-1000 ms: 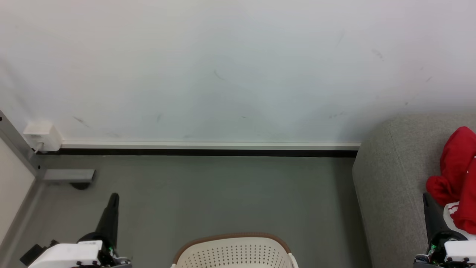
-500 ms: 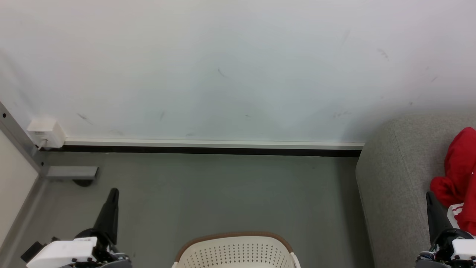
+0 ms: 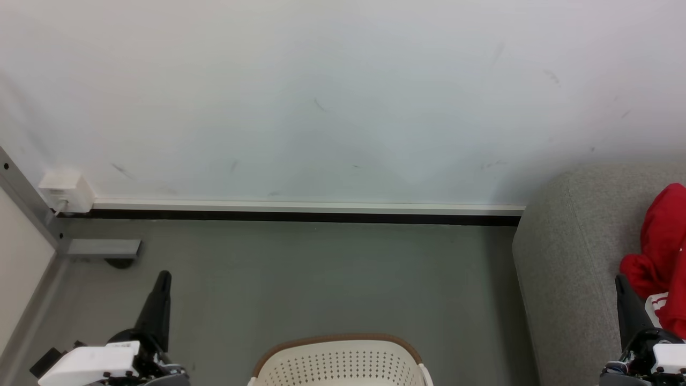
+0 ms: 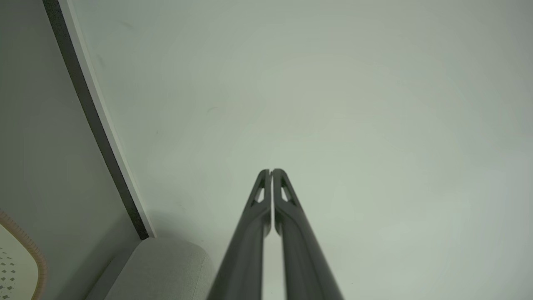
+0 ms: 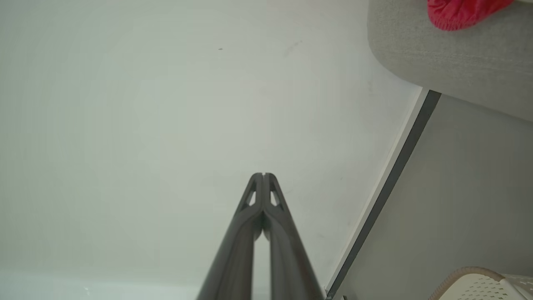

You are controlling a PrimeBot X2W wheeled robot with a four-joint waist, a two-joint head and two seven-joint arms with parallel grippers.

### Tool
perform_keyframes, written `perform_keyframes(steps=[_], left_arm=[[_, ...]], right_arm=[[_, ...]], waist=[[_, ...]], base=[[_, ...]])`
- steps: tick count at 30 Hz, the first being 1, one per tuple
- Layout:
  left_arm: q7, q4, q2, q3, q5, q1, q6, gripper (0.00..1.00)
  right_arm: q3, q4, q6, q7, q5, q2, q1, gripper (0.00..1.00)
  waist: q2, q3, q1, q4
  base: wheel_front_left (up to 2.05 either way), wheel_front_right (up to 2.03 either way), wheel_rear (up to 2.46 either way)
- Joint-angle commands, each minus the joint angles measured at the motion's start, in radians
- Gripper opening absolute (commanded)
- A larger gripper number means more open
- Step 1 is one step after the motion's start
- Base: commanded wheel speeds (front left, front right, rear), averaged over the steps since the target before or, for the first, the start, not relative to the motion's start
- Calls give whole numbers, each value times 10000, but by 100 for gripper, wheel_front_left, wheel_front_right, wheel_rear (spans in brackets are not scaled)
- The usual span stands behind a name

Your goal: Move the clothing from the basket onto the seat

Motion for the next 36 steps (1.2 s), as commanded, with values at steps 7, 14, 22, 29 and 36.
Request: perform_keyframes(steps=[7,14,22,29,36], left_arm=[[21,-42,19,20,-143,-48,13,0],[21,-46,19,19,-142,-45,14,0],[21,-49,19,20,-143,-42,14,0],[21,-55,19,20,-143,-39,17,0],[20,-60,19,19,-144,-37,18,0]], right_arm=[[244,-112,-21,-227,294,-270,-139,0],[444,-207,-21,-402,461,-457,-141,0],[670,-297,-21,-568,673,-623,-137,0],[822,-364,-21,-730,812,-768,-160,0],[954,-414,-21,-817,918,-848,-173,0]], waist=[[0,3,0,0],[0,5,0,0],[0,8,0,0],[0,10,0,0],[0,11,0,1]], base=[[0,0,0],[0,0,0],[0,0,0],[0,0,0],[0,0,0]])
